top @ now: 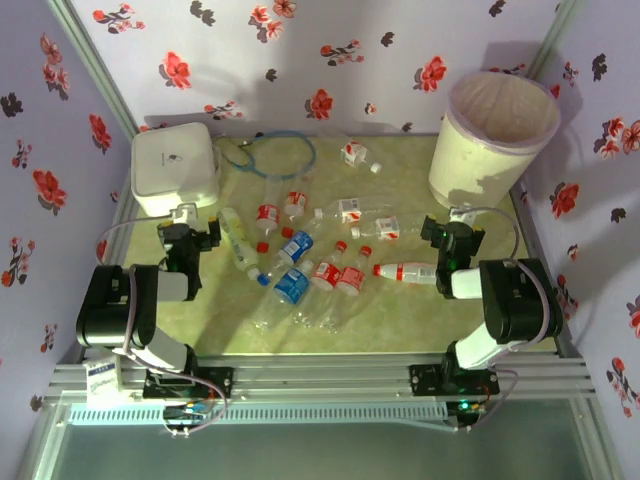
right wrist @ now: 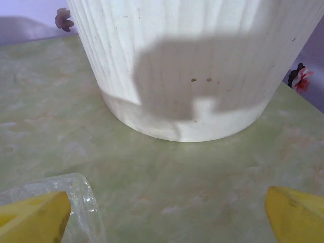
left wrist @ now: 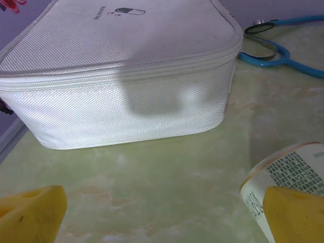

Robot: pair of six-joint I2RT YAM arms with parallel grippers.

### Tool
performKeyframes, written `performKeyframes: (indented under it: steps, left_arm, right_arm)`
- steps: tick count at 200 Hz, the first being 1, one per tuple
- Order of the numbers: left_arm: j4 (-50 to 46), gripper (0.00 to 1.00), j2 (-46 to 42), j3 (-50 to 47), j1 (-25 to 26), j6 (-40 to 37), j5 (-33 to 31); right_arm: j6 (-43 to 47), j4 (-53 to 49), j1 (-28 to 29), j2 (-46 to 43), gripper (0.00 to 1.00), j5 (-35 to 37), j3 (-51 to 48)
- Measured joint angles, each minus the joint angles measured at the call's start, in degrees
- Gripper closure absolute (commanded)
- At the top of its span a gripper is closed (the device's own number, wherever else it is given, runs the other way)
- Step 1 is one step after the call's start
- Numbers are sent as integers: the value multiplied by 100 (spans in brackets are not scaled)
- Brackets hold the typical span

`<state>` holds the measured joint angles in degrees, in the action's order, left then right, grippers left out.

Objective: Put the plastic bottles in the bin

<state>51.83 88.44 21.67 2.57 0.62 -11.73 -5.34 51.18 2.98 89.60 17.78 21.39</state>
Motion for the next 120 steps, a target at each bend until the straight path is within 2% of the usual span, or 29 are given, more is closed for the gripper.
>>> performKeyframes:
  steps: [120]
  left_arm:
    - [-61, 0, 0, 2, -146, 9, 190]
  right_arm:
    - [-24, -2, -52, 0, 1, -52, 0]
